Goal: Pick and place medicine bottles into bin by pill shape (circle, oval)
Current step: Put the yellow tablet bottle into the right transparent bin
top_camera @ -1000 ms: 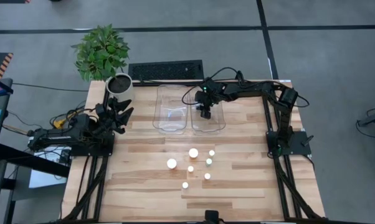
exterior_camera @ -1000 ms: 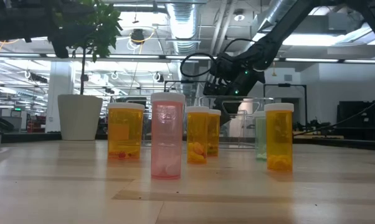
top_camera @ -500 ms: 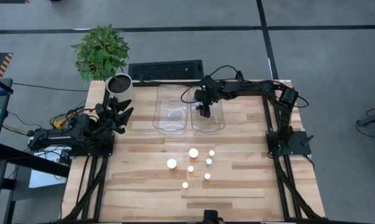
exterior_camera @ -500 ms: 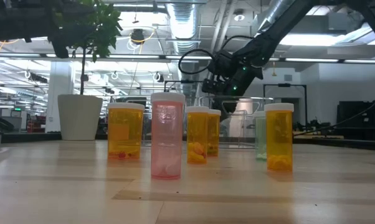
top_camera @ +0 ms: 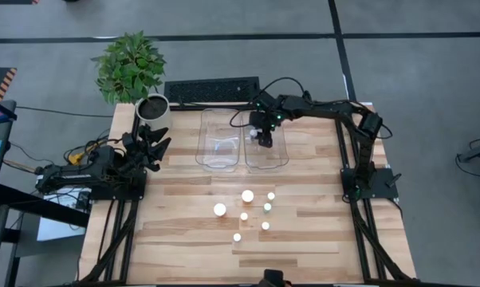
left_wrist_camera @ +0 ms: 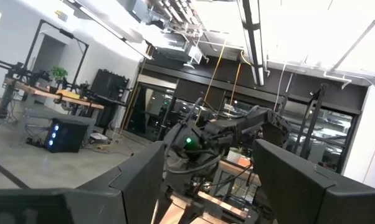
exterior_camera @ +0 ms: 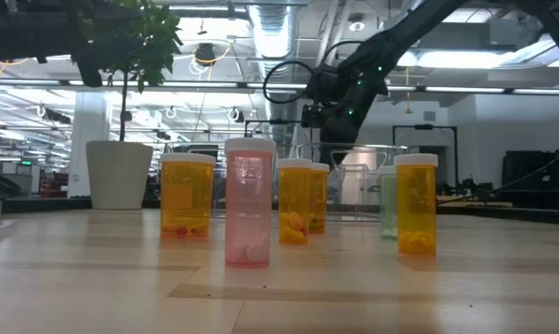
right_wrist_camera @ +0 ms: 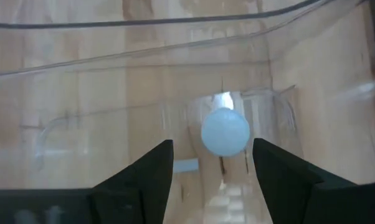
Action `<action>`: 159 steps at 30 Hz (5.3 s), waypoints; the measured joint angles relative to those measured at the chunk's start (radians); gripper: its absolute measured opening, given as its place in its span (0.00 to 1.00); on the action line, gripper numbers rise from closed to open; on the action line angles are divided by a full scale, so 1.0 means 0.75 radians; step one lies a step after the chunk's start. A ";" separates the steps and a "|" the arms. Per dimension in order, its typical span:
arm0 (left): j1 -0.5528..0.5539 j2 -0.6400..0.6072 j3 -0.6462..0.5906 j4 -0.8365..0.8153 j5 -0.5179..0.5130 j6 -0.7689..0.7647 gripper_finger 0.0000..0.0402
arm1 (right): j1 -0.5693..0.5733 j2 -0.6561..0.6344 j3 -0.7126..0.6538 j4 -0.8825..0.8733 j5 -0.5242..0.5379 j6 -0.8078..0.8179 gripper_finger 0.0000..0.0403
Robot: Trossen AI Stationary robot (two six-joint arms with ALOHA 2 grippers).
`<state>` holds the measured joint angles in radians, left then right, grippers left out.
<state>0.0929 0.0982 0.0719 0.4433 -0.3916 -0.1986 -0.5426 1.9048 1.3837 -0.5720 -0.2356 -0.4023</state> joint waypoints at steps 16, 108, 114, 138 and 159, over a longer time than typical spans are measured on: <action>0.000 0.000 0.000 0.000 0.004 -0.017 0.60 | 0.002 -0.595 -0.093 -0.579 0.001 0.256 0.57; 0.000 0.000 0.000 -0.087 -0.015 -0.130 0.60 | 1.075 -0.636 -1.047 0.884 0.590 0.930 0.66; 0.000 0.000 0.000 -0.087 -0.015 -0.131 0.60 | 1.091 -0.636 -1.047 0.884 0.590 0.933 0.66; 0.000 0.000 0.000 -0.090 -0.015 -0.131 0.60 | 1.089 -0.528 -1.043 0.964 0.582 0.945 0.66; 0.000 0.000 -0.001 -0.086 -0.016 -0.137 0.60 | 1.069 -0.526 -1.036 0.942 0.568 0.918 0.51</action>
<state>0.0929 0.0982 0.0715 0.3786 -0.4034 -0.3012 0.2592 1.5101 0.6064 0.1349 0.1902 0.2859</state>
